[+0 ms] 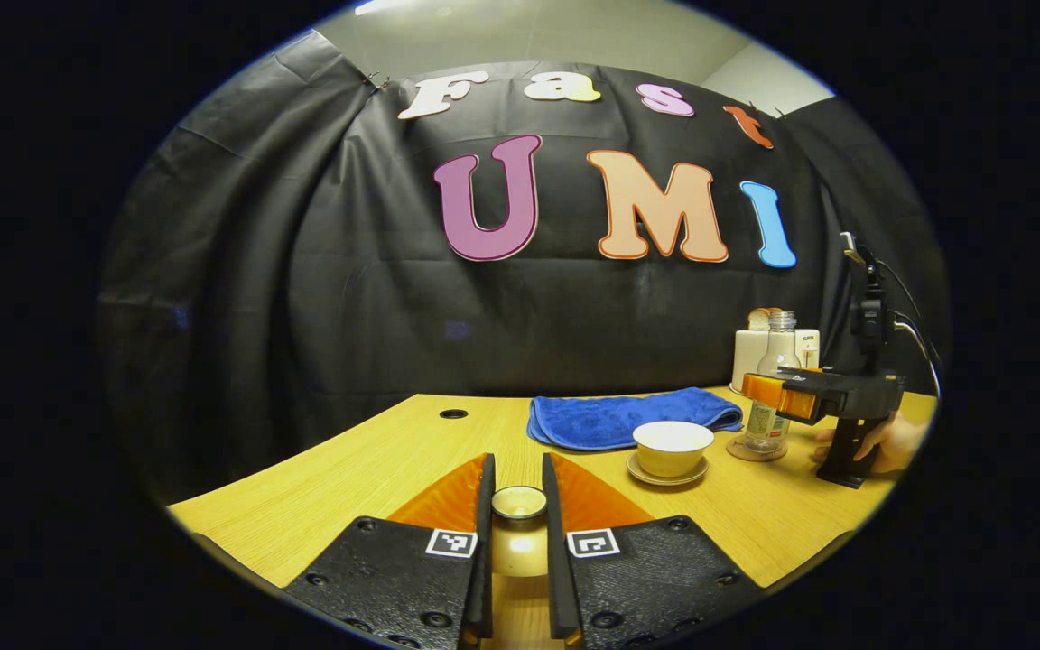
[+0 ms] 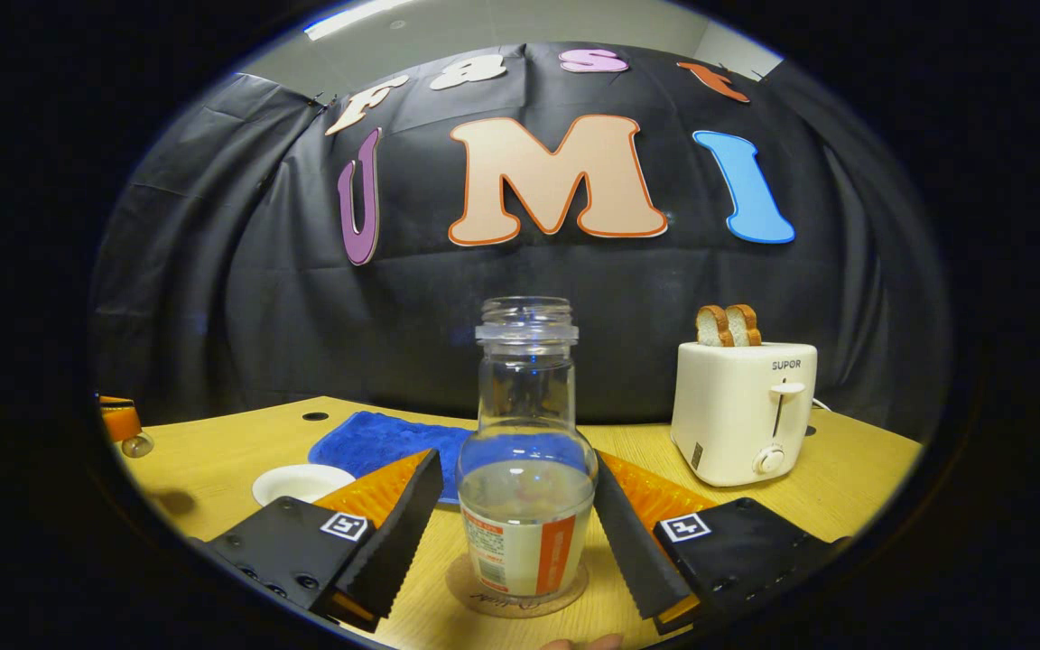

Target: Open the teacup lid with one hand, grasp the water bottle and pour water into the teacup with the other hand; after pouring, place the water bottle on the coaster and then close the teacup lid.

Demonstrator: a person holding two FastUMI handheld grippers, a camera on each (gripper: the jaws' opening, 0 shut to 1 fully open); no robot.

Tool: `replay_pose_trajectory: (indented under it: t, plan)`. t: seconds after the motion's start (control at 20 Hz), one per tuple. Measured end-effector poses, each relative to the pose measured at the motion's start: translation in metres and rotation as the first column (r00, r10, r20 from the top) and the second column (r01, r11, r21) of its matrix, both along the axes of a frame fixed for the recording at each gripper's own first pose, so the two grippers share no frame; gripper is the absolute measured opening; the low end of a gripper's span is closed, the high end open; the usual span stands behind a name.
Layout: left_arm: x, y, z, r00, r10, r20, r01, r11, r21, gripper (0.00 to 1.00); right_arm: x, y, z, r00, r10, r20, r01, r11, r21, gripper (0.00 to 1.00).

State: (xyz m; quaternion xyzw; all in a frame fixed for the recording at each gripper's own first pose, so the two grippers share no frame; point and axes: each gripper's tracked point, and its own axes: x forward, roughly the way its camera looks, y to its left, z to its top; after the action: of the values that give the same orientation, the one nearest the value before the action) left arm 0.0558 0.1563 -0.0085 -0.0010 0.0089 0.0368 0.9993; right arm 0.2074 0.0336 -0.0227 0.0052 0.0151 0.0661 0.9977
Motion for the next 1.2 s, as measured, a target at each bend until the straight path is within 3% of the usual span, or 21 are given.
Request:
replay_pose_trajectory:
  t: [0.25,0.3,0.35,0.45,0.55,0.6,0.7,0.8,1.1,1.2]
  plan:
    - [0.003,-0.01,0.001,0.999,-0.035,0.004,0.035,0.999,-0.003,0.22,-0.012,-0.01,0.002,0.999,-0.046,0.004,0.046,0.999,-0.001,1.0]
    - [0.007,-0.013,0.001,0.999,-0.045,0.004,0.045,0.999,-0.002,0.21,-0.016,-0.013,0.002,0.999,-0.051,0.002,0.051,0.999,-0.001,0.96]
    - [0.012,-0.018,0.001,0.998,-0.061,0.004,0.061,0.998,-0.004,0.23,-0.019,-0.013,0.002,0.999,-0.048,0.004,0.048,0.999,-0.003,1.0]
    - [0.027,-0.035,0.0,0.994,-0.106,0.003,0.106,0.994,-0.005,0.21,-0.03,-0.017,0.003,0.999,-0.04,0.008,0.04,0.999,-0.002,0.96]
    - [0.047,-0.051,0.0,0.989,-0.149,0.004,0.149,0.989,-0.002,0.21,-0.042,-0.022,0.003,1.0,-0.02,0.004,0.02,1.0,0.0,1.0]
    - [0.056,-0.055,-0.001,0.987,-0.158,0.003,0.158,0.987,-0.001,0.22,-0.047,-0.026,0.004,1.0,-0.016,0.006,0.016,1.0,0.001,0.96]
    - [0.073,-0.069,0.001,0.984,-0.176,0.009,0.176,0.984,0.0,0.21,-0.061,-0.036,0.004,1.0,-0.006,0.007,0.006,1.0,0.001,1.0]
    - [0.092,-0.084,0.0,0.98,-0.199,0.003,0.199,0.98,0.0,0.22,-0.078,-0.042,0.007,1.0,0.014,0.007,-0.014,1.0,0.001,0.96]
    - [0.133,-0.123,-0.001,0.971,-0.238,0.003,0.238,0.971,0.001,0.21,-0.12,-0.081,0.013,1.0,0.018,0.01,-0.018,1.0,0.0,1.0]
    - [0.142,-0.131,0.0,0.97,-0.245,0.007,0.245,0.97,0.004,0.22,-0.131,-0.091,0.014,1.0,0.016,0.011,-0.016,1.0,0.0,0.96]
